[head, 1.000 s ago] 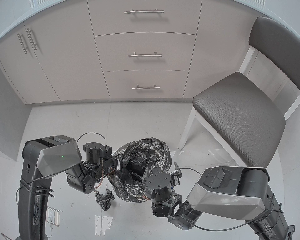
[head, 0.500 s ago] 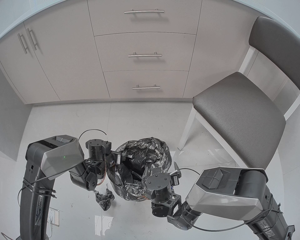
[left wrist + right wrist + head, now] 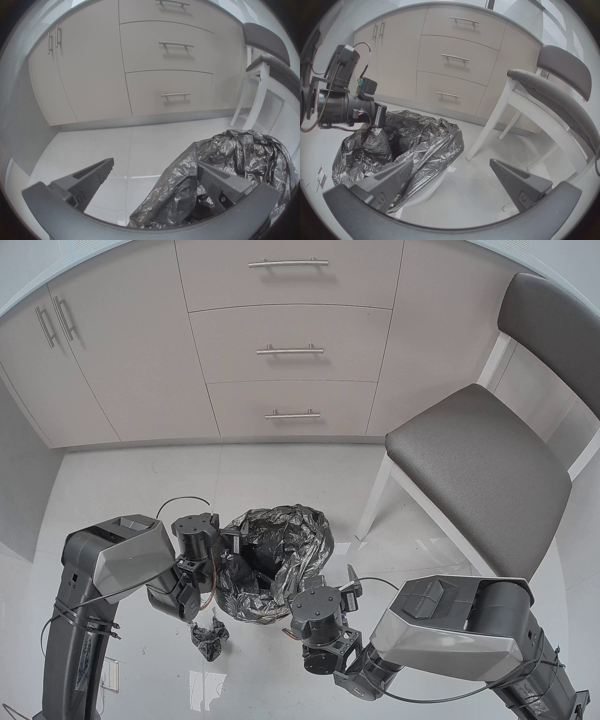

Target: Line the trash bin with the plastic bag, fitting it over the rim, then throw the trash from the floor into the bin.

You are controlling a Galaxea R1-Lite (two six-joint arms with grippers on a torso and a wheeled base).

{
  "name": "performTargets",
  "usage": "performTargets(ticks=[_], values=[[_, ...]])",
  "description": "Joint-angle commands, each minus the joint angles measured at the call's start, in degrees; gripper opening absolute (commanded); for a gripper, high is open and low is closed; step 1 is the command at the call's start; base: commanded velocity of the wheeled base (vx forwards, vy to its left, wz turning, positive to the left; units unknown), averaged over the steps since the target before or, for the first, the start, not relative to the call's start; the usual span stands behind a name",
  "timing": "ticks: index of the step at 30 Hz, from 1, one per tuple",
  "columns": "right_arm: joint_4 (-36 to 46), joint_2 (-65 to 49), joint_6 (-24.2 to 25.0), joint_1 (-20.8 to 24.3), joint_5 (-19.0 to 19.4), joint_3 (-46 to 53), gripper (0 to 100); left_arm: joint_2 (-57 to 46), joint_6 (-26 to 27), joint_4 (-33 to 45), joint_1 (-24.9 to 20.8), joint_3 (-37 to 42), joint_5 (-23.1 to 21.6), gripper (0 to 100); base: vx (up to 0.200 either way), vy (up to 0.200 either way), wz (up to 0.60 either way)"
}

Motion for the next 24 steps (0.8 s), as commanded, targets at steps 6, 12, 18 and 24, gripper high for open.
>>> performTargets(ticks=[6, 12, 18, 24], values=[[-0.08, 0.87, -0.08, 0.03, -0.03, -0.66, 100, 0.7, -0.02, -0.8, -0.05, 0.4, 0.01, 100, 0.0, 0.0, 0.0], [-0.17, 0.43, -0.08, 0.12, -0.03, -1.01, 100, 0.79, -0.02, -2.21, -0.49, 1.89, -0.17, 100, 0.0, 0.0, 0.0], [0.09, -0.1, -0.35, 0.12, -0.03, -3.65, 100, 0.96, -0.02, -2.91, -0.84, 3.04, -0.34, 100, 0.0, 0.0, 0.0], [0.79, 4.21, -3.69, -2.96, -0.03, -9.45, 100, 0.96, -0.02, -3.09, -1.02, 3.12, -0.34, 100, 0.0, 0.0, 0.0]])
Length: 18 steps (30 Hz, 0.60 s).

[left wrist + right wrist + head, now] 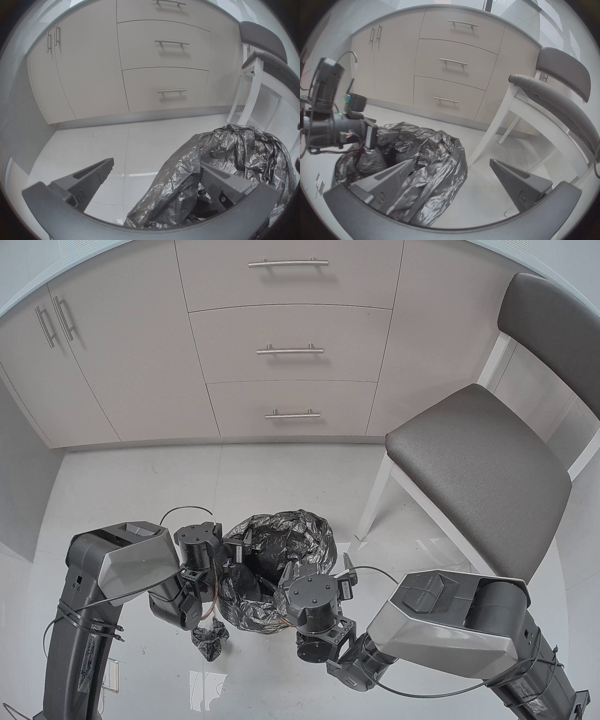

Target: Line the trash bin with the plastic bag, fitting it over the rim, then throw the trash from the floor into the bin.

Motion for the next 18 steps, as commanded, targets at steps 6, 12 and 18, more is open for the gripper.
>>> performTargets(ticks=[6, 12, 18], values=[[0.85, 5.69, -3.6, -6.04, 0.0, -6.66, 100, 0.07, -0.09, -0.19, -0.23, 0.18, -0.01, 100, 0.0, 0.0, 0.0], [1.2, 5.95, -3.6, -6.74, 0.0, -6.58, 100, 0.16, -0.18, -1.24, -0.4, 0.26, -0.01, 100, 0.0, 0.0, 0.0], [1.73, 6.3, -3.6, -6.65, 0.0, -6.58, 100, 0.07, -0.18, -1.24, -0.49, 0.35, -0.01, 100, 0.0, 0.0, 0.0]])
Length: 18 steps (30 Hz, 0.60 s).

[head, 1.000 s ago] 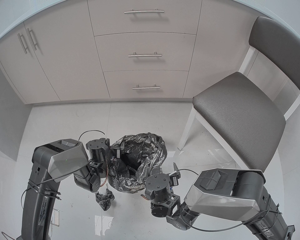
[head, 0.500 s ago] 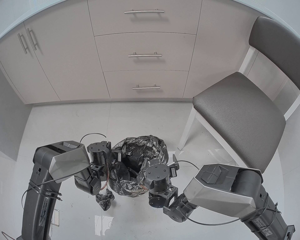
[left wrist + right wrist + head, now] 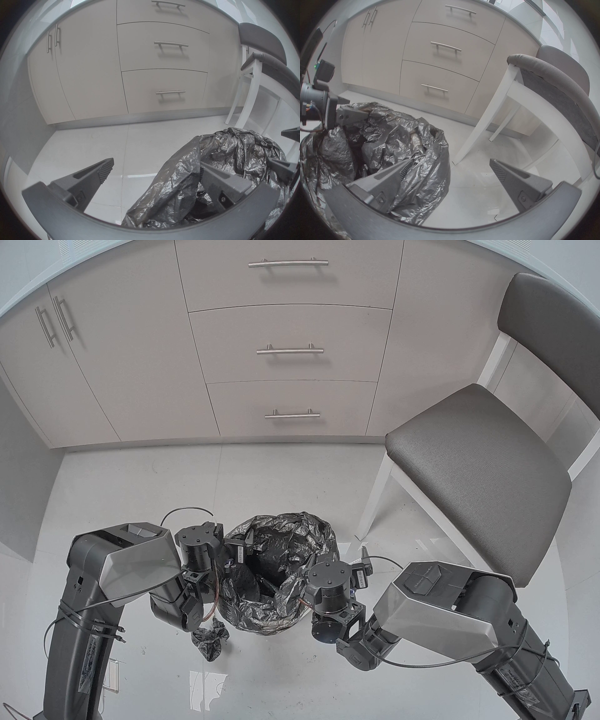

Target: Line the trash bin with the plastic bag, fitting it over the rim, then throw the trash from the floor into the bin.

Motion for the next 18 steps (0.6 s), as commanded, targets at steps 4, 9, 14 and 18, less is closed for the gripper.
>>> performTargets(ticks=[4, 9, 14, 18], values=[[0.47, 0.93, -0.08, -0.13, 0.0, -0.29, 100, -0.08, 0.02, -0.1, -0.05, 0.05, 0.04, 100, 0.0, 0.0, 0.0], [0.29, 1.72, 0.01, -0.65, 0.0, -2.4, 100, 0.0, -0.16, -1.42, -0.05, -0.13, 0.04, 100, 0.0, 0.0, 0.0], [0.38, 2.33, 0.01, -1.44, -0.62, -5.39, 100, 0.09, -0.33, -2.12, -0.32, -0.66, 0.12, 100, 0.0, 0.0, 0.0], [0.29, 2.42, -0.08, -2.15, -1.94, -7.15, 100, -0.08, -0.42, -2.12, -0.23, -1.1, 0.21, 100, 0.0, 0.0, 0.0]])
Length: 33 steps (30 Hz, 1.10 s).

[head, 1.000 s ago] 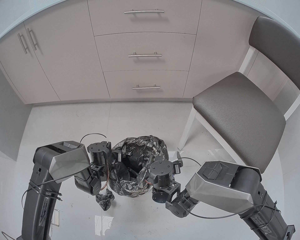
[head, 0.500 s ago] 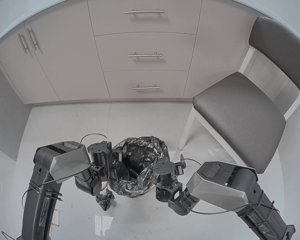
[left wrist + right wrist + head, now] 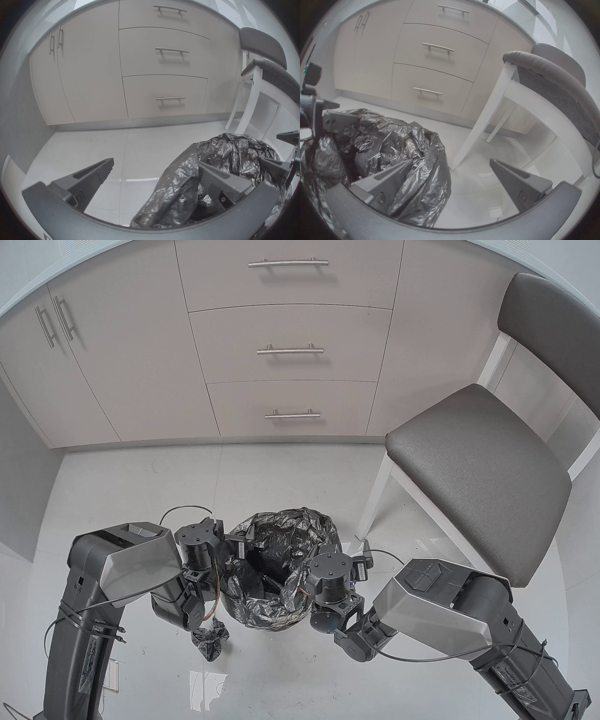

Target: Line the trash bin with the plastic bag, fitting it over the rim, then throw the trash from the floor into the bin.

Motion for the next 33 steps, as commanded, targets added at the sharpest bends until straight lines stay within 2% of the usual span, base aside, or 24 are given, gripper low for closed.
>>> performTargets(ticks=[1, 14, 22, 26, 28, 29, 33], values=[[-0.06, 0.66, -0.03, -0.83, -1.4, -2.47, 100, -0.08, -0.03, -0.1, 0.02, -0.57, 0.19, 100, 0.0, 0.0, 0.0], [-0.5, 0.48, -0.47, -1.45, -2.11, -3.34, 100, 0.0, -0.21, -1.06, -0.16, -1.28, 0.28, 100, 0.0, 0.0, 0.0], [0.11, -8.92, -0.73, 3.39, -1.14, 8.7, 100, -3.25, -5.3, -2.73, -1.83, 6.19, 0.19, 100, 0.0, 0.0, 0.0], [-0.33, -13.23, -0.82, 7.16, 2.55, 16.26, 100, -3.69, -5.66, -4.4, -2.71, 8.83, -0.16, 100, 0.0, 0.0, 0.0], [-0.5, -13.41, -0.73, 7.87, 3.34, 17.05, 100, -3.69, -5.66, -4.4, -2.71, 8.74, -0.16, 100, 0.0, 0.0, 0.0], [-0.68, -13.49, -0.56, 9.63, 5.45, 18.28, 100, -3.6, -5.66, -4.4, -2.71, 8.74, -0.16, 100, 0.0, 0.0, 0.0], [-2.35, -12.79, -0.21, 12.61, 8.26, 19.33, 100, -3.51, -5.66, -4.4, -2.8, 8.66, -0.34, 100, 0.0, 0.0, 0.0]])
